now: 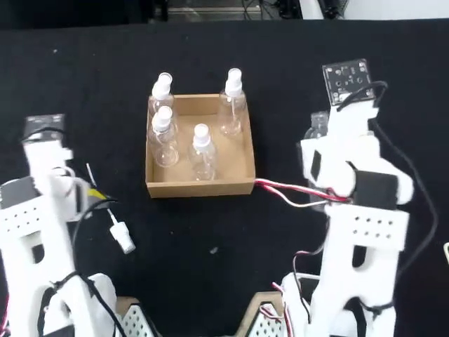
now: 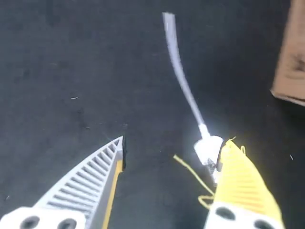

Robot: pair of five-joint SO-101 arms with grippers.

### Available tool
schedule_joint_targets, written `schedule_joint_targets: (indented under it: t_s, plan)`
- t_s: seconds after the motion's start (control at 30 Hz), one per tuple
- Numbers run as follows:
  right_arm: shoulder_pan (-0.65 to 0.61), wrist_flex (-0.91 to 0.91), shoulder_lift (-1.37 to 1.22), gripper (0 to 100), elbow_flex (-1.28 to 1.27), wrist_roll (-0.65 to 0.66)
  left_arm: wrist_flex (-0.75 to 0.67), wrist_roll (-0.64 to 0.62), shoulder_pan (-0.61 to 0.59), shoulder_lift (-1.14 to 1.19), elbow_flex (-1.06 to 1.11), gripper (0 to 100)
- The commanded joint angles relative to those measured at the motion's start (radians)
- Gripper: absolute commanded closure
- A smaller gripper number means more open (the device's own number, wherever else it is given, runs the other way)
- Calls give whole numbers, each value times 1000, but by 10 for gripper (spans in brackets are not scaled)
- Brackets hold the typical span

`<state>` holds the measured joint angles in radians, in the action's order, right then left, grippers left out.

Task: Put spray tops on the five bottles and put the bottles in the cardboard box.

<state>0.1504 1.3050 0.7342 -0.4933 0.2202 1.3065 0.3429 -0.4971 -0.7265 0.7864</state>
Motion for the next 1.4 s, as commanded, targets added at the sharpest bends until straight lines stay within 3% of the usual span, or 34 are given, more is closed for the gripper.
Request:
schedule_joint_targets:
  t_s: [0.0, 0.2, 0.3, 0.47, 0.6, 0.8, 0.87, 1.03, 1.2, 1.3, 1.37]
  plan:
    - [-17, -75, 27, 988, -68, -49, 0, -8, 145, 12, 24, 701]
    - [-26, -132, 27, 988, -159, -75, -5, -12, 245, 11, 180, 701]
    - [-26, -160, 27, 988, -194, -75, -51, -14, 219, 12, 228, 701]
    - [-74, -178, 27, 988, -226, -75, -255, -5, 188, 12, 358, 701]
    - [-132, -175, 27, 988, -246, -75, -272, -8, 180, 11, 389, 708]
    - [-147, -176, 27, 988, -263, -75, -276, -3, 177, 11, 432, 980]
    - [-146, -175, 27, 988, -263, -75, -253, 31, 150, 11, 420, 937]
    - [-146, -178, 27, 987, -275, -75, -190, 328, -58, 11, 242, 944]
    - [-149, -178, 27, 987, -280, -75, -186, 855, -302, 25, 157, 924]
    - [-149, -178, 27, 987, -280, -75, -198, 1088, -450, 23, 200, 816]
    - [-149, -178, 27, 987, -280, -75, -226, 1169, -512, 23, 229, 723]
